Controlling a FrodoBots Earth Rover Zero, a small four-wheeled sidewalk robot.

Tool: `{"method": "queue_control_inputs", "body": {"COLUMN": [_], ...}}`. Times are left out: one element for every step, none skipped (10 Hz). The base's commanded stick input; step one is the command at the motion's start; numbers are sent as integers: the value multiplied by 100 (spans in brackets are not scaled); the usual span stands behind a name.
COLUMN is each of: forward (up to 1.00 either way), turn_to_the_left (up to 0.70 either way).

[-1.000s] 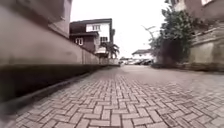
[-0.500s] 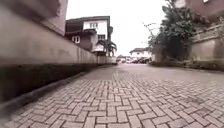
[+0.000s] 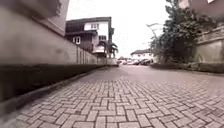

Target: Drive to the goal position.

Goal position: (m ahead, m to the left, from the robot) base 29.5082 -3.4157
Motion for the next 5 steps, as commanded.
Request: {"method": "queue_control_inputs", "body": {"forward": [69, 69, 69, 69, 69], "turn_to_the_left": [3, 3, 3, 3, 3]}}
